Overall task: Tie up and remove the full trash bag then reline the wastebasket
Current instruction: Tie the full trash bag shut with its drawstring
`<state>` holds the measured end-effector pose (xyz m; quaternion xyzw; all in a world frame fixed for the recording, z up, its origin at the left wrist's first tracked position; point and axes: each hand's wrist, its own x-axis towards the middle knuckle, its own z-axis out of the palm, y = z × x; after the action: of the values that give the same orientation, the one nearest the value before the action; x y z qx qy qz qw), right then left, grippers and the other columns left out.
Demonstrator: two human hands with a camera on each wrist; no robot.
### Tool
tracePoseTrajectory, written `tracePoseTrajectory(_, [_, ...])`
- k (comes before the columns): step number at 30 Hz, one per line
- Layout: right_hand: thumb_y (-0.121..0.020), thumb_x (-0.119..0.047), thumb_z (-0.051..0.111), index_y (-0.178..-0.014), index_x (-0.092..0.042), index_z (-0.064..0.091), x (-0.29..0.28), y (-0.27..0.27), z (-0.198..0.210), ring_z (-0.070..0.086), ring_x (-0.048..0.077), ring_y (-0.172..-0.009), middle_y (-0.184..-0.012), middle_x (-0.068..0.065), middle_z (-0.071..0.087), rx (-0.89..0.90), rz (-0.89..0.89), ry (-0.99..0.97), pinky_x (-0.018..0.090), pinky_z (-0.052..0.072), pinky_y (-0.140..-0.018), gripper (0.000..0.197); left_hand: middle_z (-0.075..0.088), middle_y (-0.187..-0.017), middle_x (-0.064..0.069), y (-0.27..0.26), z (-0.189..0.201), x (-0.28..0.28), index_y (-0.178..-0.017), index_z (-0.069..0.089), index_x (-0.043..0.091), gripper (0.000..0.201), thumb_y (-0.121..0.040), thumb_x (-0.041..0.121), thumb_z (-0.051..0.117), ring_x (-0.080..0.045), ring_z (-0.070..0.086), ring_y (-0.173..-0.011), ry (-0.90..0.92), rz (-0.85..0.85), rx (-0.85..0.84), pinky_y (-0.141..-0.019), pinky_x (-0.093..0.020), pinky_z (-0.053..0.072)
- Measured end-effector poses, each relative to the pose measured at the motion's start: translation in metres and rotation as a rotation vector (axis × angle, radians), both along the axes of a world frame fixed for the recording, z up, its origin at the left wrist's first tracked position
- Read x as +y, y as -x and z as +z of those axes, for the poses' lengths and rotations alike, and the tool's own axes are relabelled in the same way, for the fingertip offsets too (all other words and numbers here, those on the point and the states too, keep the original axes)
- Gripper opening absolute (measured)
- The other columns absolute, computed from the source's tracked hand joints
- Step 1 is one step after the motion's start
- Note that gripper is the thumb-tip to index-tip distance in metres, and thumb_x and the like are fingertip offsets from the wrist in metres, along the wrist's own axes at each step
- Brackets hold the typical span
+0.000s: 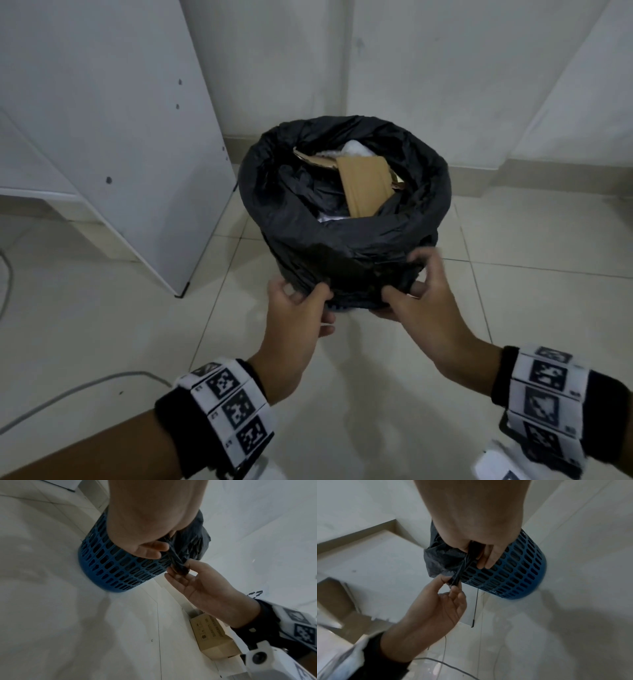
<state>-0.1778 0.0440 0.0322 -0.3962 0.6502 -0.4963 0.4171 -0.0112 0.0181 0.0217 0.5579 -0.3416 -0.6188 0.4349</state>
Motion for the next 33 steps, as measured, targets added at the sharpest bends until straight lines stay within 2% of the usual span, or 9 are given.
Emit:
tracePoseTrajectory(2, [-0.086, -0.011, 0.065, -0.089, -0.024, 0.063, 0.004, 0.002, 0.000, 0.070, 0.033, -0.074, -0.078, 0.006, 0.071, 0.232, 0.117, -0.037, 0.045, 0.058, -0.068, 0.014, 0.061, -0.105, -0.004, 0.000, -0.001, 0.005, -0.126, 0.028, 0.024, 0.049, -0.094, 0.011, 0.064, -0.010, 0.059, -0.054, 0.125, 0.021, -0.090, -0.057, -0.027, 0.056])
tracePoseTrajectory(5, [-0.089, -0.025, 0.065, -0.078, -0.021, 0.070, 0.007, 0.006, 0.000, 0.067, 0.022, -0.065, -0.067, -0.008, 0.068, 0.342, 0.232, -0.093, 0.019, 0.047, -0.054, 0.012, 0.060, -0.105, -0.006, -0.005, -0.005, 0.011, -0.125, 0.024, 0.026, 0.060, -0.090, 0.005, 0.067, -0.018, 0.064, -0.053, 0.307, 0.036, -0.199, -0.053, -0.027, 0.054])
tracePoseTrajectory(9, [-0.084, -0.050, 0.066, -0.075, -0.026, 0.065, 0.005, 0.017, 0.003, 0.056, 0.004, -0.052, -0.066, -0.008, 0.065, 0.574, 0.373, -0.061, 0.015, 0.040, -0.052, 0.026, 0.068, -0.087, 0.002, -0.020, -0.009, 0.006, -0.117, 0.043, 0.030, 0.051, -0.084, 0.007, 0.074, -0.020, 0.065, -0.057, 0.385, -0.007, -0.362, -0.057, -0.036, 0.057])
tracePoseTrajectory(13, [-0.078, -0.056, 0.063, -0.088, -0.028, 0.059, 0.000, 0.034, 0.016, 0.056, 0.013, -0.069, -0.069, -0.009, 0.059, 1.139, 0.532, 0.219, 0.030, 0.047, -0.058, 0.030, 0.061, -0.068, 0.016, -0.039, 0.005, -0.002, -0.094, 0.069, 0.039, 0.005, -0.094, 0.037, 0.065, 0.000, 0.049, -0.046, 0.508, -0.484, -0.768, -0.047, -0.014, 0.032])
tracePoseTrajectory(17, [-0.072, -0.046, 0.069, -0.085, -0.027, 0.061, -0.016, 0.052, 0.040, 0.056, 0.023, -0.057, -0.054, -0.017, 0.032, 1.441, 0.515, 0.317, 0.027, 0.037, -0.053, 0.025, 0.043, -0.066, 0.012, -0.052, 0.052, -0.023, -0.121, 0.053, 0.040, 0.047, -0.090, 0.073, 0.042, -0.007, 0.042, -0.060, 0.787, -0.913, -1.548, -0.048, -0.020, 0.024])
tracePoseTrajectory(20, [-0.072, -0.043, 0.065, -0.085, -0.030, 0.060, -0.026, 0.067, 0.065, 0.053, 0.021, -0.049, -0.049, -0.016, 0.033, 1.482, 0.404, 0.259, 0.025, 0.036, -0.051, 0.018, 0.048, -0.063, 0.020, -0.059, 0.094, -0.044, -0.126, 0.052, 0.041, 0.036, -0.095, 0.060, 0.052, 0.002, 0.046, -0.058, 0.753, -0.981, -1.408, -0.049, -0.013, 0.024])
tracePoseTrajectory(26, [-0.079, -0.047, 0.053, -0.104, -0.038, 0.045, -0.043, 0.086, 0.100, 0.061, 0.030, -0.060, -0.065, 0.000, 0.058, 1.558, 0.357, 0.135, 0.032, 0.049, -0.056, 0.027, 0.060, -0.063, 0.023, -0.068, 0.134, -0.073, -0.094, 0.056, 0.051, 0.009, -0.089, 0.057, 0.062, 0.009, 0.055, -0.059, 0.716, -0.946, -1.271, -0.054, -0.023, 0.037])
tracePoseTrajectory(30, [-0.084, -0.053, 0.061, -0.103, -0.033, 0.054, -0.065, 0.089, 0.125, 0.067, 0.019, -0.067, -0.078, -0.004, 0.067, 1.397, 0.590, -0.406, 0.029, 0.052, -0.065, 0.028, 0.069, -0.077, 0.015, -0.066, 0.134, -0.099, -0.095, 0.064, 0.043, 0.010, -0.088, 0.049, 0.068, -0.007, 0.065, -0.057, 0.387, -1.067, -1.284, -0.058, -0.028, 0.055])
tracePoseTrajectory(33, [-0.087, -0.051, 0.065, -0.118, -0.026, 0.052, -0.082, 0.099, 0.150, 0.072, 0.016, -0.070, -0.084, 0.002, 0.074, 1.302, 0.710, -0.812, 0.017, 0.047, -0.045, 0.042, 0.071, -0.088, -0.006, -0.066, 0.142, -0.121, -0.115, 0.067, 0.030, 0.028, -0.087, 0.035, 0.072, -0.016, 0.062, -0.060, 0.164, -1.102, -1.431, -0.059, -0.027, 0.054])
